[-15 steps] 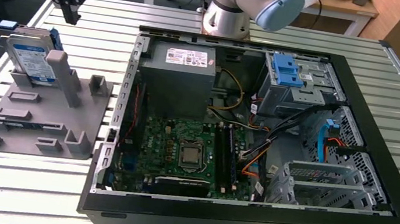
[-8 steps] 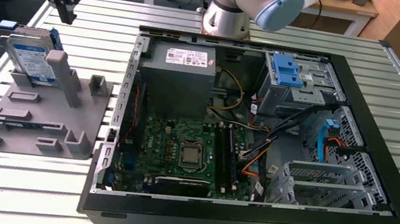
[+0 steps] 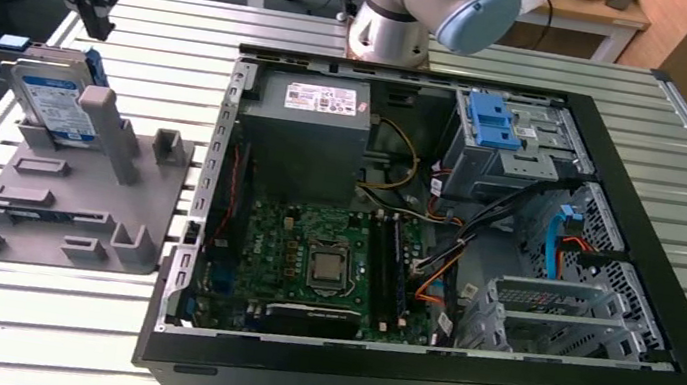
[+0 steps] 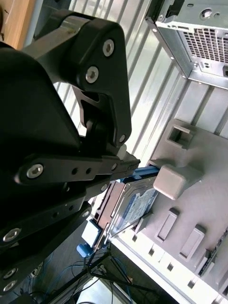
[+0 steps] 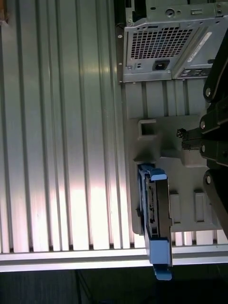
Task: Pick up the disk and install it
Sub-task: 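Reach for the disk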
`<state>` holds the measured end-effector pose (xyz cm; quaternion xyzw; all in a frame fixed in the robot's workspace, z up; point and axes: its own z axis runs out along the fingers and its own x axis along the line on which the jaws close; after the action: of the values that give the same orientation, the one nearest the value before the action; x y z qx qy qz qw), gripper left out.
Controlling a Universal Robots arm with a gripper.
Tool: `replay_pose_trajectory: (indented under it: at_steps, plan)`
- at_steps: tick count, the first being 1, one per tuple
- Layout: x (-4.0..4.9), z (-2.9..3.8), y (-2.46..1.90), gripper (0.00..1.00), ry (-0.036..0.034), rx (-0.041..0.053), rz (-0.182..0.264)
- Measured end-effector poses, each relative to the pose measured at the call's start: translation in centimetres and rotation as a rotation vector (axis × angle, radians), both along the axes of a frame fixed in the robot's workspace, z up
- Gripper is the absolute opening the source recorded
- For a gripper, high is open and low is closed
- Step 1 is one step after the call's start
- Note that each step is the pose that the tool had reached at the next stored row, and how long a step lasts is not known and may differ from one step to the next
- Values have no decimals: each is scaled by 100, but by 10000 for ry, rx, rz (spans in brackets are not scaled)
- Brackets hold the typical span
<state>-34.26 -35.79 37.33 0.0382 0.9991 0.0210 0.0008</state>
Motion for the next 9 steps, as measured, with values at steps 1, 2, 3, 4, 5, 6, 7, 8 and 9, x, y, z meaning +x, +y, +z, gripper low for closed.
replay_pose_trajectory:
  at_steps: [1,2,3,4,5,6,7,8,9]
  plan:
    - [-21,-1,0,11,1,0,0]
    - [-34,-2,0,11,2,0,0]
    - [-39,-3,0,11,1,1,0]
    - [-39,-3,0,11,1,1,1]
    - [-39,-3,0,11,2,0,1]
    - [-39,-3,0,11,2,1,1]
    - [-40,-3,0,11,3,0,1]
    - [-40,-3,0,11,3,0,1]
    - [-45,-3,0,11,4,0,1]
